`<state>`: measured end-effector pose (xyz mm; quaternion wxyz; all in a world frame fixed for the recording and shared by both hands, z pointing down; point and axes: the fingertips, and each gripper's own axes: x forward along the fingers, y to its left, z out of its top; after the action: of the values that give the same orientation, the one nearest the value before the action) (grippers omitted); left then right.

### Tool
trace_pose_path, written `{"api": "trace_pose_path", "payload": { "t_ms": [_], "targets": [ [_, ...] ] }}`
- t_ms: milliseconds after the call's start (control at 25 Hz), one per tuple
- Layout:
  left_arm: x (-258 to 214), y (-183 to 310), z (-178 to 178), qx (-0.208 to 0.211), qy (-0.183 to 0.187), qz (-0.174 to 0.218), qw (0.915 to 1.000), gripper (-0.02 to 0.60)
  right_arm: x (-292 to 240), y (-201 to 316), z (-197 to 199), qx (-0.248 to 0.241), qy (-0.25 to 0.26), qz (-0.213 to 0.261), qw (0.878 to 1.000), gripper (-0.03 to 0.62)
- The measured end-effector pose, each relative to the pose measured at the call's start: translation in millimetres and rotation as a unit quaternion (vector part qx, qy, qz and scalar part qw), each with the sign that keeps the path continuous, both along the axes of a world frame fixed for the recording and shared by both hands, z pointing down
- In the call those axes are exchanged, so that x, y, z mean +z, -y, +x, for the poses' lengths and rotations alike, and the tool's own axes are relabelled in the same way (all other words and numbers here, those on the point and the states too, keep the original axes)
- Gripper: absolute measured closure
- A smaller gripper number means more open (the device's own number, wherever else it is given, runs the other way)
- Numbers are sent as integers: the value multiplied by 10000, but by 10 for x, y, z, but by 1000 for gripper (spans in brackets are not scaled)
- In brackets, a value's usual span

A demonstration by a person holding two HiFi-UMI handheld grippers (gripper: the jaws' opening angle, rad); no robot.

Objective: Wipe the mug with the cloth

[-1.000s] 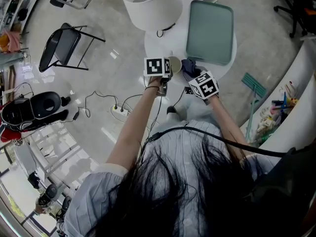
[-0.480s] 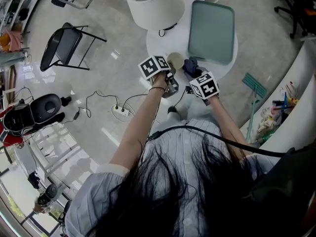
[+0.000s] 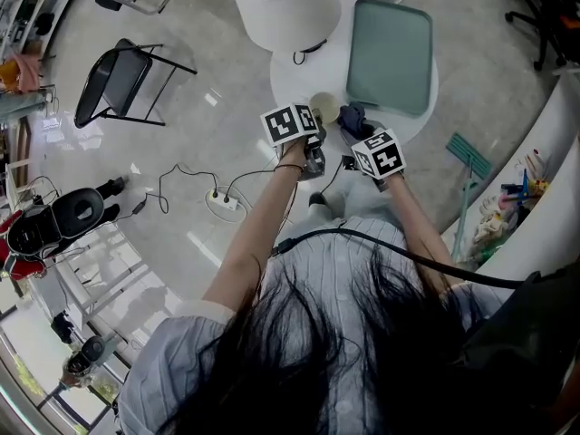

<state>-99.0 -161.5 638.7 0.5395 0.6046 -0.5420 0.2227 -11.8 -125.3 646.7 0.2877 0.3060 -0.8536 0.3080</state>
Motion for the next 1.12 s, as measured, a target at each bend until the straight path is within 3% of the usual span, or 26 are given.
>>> {"api": "trace_pose_path", "payload": {
  "t_ms": [80,160,280,440,640,840,880,960,1120],
  "targets": [
    [-79,38,16,592,188,236,9978,440,14,17,0,34,14,-25,10000,508],
    [-171,101,36,1261,331,529,9900,437,25,30,-12,55,23,-46,10000,508],
    [-281,201,62,2441,667,949,9628,437,30,41,-23,82,47,-62,9999,508],
    [-332,295,152,3944,1087,1345,9025,437,26,26,-16,143,92,-96,9998,508],
    [-273,412,257,5228,1473,1484,8264,437,24,16,-7,210,155,-159,9995,508],
    [-117,455,332,6349,2029,1324,7336,439,27,14,2,237,166,-183,9994,508],
    [-71,466,336,6499,2123,1283,7184,439,30,15,0,247,174,-193,9994,508],
    [0,470,368,6734,2128,1192,6979,439,35,26,-3,259,184,-213,9993,508],
    [92,466,422,7014,2060,982,6753,440,36,45,-3,252,194,-243,9992,508]
  ]
}}
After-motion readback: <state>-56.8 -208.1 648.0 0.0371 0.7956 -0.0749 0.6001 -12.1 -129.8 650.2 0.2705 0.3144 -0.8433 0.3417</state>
